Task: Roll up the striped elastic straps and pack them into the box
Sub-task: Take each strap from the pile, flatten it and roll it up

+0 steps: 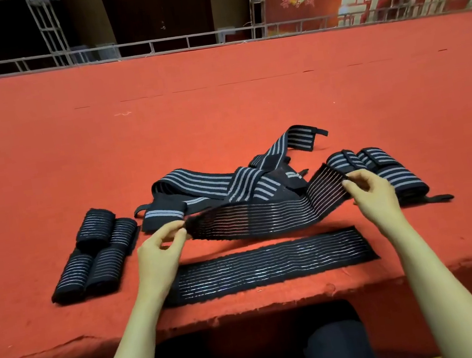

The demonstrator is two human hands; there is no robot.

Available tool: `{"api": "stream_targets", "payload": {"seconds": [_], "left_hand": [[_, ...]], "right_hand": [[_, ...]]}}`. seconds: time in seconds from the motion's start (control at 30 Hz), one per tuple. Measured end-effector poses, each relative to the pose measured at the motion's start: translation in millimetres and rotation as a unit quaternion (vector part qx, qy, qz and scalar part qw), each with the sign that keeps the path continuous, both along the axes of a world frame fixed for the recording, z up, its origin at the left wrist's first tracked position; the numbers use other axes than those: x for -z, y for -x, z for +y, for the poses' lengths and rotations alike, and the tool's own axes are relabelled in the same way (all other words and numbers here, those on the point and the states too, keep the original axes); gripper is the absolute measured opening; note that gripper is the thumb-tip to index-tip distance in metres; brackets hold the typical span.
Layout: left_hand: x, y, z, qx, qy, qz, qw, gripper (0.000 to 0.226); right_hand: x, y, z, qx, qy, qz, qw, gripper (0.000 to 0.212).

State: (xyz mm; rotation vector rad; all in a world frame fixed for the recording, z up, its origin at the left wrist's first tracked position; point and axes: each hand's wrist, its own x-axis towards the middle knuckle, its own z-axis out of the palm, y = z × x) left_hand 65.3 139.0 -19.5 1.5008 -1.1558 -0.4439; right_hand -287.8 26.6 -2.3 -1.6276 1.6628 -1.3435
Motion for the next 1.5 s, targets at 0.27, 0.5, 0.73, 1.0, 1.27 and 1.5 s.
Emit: {"api": "stream_targets", "payload": {"seconds": [0.27, 0.5, 0.73, 1.0, 1.27, 1.5], "left_hand": [[2, 12, -3, 0.036, -0.139, 0.120, 0.982, 0.037], [8, 19, -7, 0.023, -0.201, 0.136, 0.970, 0.041], [3, 79, -40, 0.131, -0.155, -0.069, 0.977, 0.027], [-1, 144, -78, 0.164, -0.136, 0.126, 0.969, 0.035], [17, 116, -77, 0.128, -0.138, 0.214, 0.959, 0.013], [10, 96, -45, 0.112, -0.099, 0.199, 0.969, 0.019]], "right_hand": [[15, 19, 1, 0.087, -0.064, 0.058, 0.992, 0.007], [29, 21, 15, 0.115, -0.141, 0.141, 0.973, 0.005], [31, -12, 25, -0.121, -0.050, 0.065, 0.989, 0.015], [27, -69, 19, -0.226, -0.042, 0.032, 0.973, 0.008], [23, -60, -14, -0.187, -0.037, 0.092, 0.977, 0.027], [28, -76, -42, -0.264, -0.201, 0.170, 0.928, 0.050]]}}
